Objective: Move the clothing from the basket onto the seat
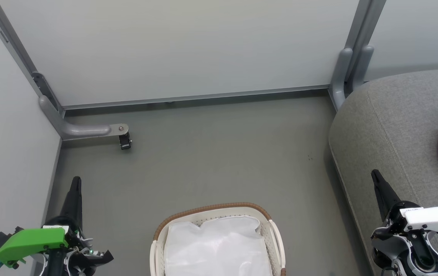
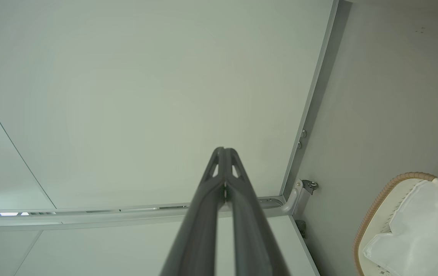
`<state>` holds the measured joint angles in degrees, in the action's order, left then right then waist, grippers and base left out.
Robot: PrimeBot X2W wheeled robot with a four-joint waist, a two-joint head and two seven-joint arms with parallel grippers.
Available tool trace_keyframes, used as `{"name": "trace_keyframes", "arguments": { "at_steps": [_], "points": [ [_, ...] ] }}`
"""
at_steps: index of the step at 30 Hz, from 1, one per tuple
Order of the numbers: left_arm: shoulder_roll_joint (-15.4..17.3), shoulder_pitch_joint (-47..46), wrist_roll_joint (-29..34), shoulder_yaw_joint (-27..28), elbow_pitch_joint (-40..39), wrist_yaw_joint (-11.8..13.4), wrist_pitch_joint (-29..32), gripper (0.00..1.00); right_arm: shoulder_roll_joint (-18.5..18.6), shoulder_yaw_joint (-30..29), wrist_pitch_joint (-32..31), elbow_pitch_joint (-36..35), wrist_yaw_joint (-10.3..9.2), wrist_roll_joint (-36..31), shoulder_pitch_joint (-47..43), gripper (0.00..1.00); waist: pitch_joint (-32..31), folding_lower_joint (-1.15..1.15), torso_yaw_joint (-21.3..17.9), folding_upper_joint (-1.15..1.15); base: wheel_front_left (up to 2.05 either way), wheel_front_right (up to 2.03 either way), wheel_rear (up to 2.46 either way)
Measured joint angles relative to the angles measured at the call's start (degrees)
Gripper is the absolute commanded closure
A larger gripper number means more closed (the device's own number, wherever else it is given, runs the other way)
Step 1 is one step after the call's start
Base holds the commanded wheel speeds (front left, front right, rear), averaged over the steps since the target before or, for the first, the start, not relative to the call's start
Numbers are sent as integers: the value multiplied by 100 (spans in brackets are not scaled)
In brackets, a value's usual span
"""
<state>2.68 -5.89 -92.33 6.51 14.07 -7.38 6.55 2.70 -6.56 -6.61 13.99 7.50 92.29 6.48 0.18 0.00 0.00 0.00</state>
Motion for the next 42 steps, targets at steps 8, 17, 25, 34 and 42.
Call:
{"name": "trace_keyframes", "arguments": {
  "at_steps": [8,17,25,34,42],
  "points": [
    [0,0,0,0,0,0,0,100,0,0,-1,0,0,0,0,100,0,0,0,0,0,0,0],
    [0,0,0,0,0,0,0,100,0,0,0,0,0,0,-1,100,0,0,0,0,0,0,0],
    [0,0,0,0,-1,0,0,100,0,0,-1,0,0,0,-1,100,0,0,0,0,0,0,0],
    [0,0,0,0,-1,0,0,100,0,0,-1,0,0,0,-1,100,0,0,0,0,0,0,0],
    [0,0,0,0,-1,0,0,100,0,0,0,0,0,0,-1,100,0,0,0,0,0,0,0]
  ]
}}
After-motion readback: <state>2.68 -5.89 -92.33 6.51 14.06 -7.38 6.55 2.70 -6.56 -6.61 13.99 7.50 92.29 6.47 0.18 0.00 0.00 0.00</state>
